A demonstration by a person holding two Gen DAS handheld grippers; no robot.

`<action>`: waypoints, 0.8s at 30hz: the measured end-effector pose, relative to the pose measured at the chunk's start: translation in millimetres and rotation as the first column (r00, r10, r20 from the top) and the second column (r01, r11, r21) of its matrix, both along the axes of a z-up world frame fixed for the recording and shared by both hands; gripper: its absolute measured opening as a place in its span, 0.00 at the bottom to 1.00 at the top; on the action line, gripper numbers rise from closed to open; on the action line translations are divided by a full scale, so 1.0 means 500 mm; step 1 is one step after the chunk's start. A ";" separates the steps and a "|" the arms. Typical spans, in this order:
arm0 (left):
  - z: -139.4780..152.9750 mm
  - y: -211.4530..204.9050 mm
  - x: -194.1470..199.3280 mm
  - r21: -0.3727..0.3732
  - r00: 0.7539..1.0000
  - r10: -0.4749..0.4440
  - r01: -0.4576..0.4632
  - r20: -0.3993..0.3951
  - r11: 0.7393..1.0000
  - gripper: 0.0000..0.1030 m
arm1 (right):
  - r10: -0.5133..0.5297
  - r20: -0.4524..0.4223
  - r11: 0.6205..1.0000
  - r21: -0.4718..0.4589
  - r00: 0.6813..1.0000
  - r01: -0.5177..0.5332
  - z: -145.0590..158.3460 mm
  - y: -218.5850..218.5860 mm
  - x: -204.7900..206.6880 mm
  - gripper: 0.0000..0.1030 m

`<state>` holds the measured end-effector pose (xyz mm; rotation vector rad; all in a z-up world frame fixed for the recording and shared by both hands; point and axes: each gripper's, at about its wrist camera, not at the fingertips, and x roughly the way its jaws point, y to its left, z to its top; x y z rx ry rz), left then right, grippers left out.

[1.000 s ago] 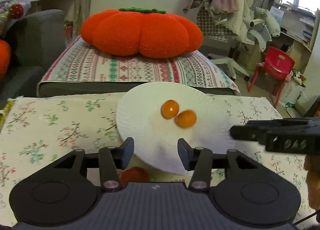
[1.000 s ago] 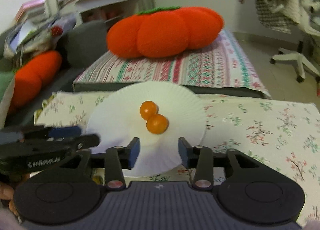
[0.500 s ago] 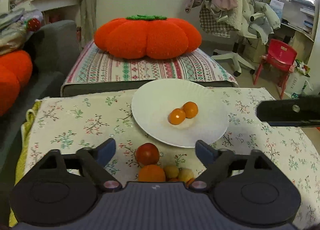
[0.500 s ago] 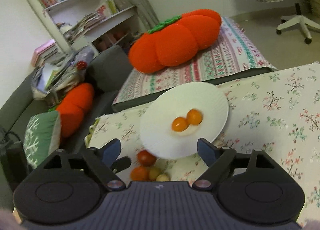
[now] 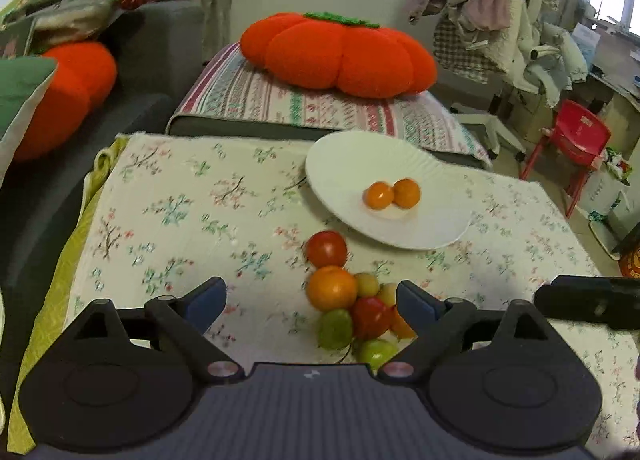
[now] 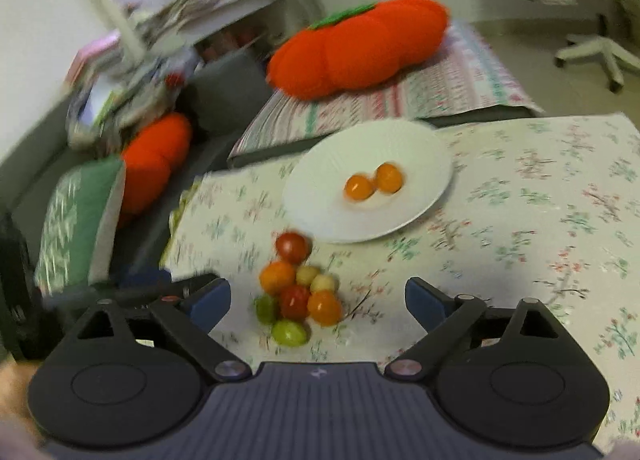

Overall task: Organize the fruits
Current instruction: 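Move both open tools back to the fruit cluster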

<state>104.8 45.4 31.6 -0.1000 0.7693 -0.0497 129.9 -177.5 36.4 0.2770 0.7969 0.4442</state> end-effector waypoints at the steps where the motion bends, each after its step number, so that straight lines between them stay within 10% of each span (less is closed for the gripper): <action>1: -0.005 0.004 0.000 -0.002 1.000 0.011 -0.011 -0.012 1.000 0.80 | 0.012 -0.002 1.000 -0.016 1.000 -0.012 -0.007 0.007 0.001 0.90; 24: -0.047 0.018 0.027 -0.029 0.997 0.054 -0.055 -0.052 0.998 0.71 | 0.089 0.036 0.981 -0.173 0.995 -0.082 -0.075 0.081 0.005 0.59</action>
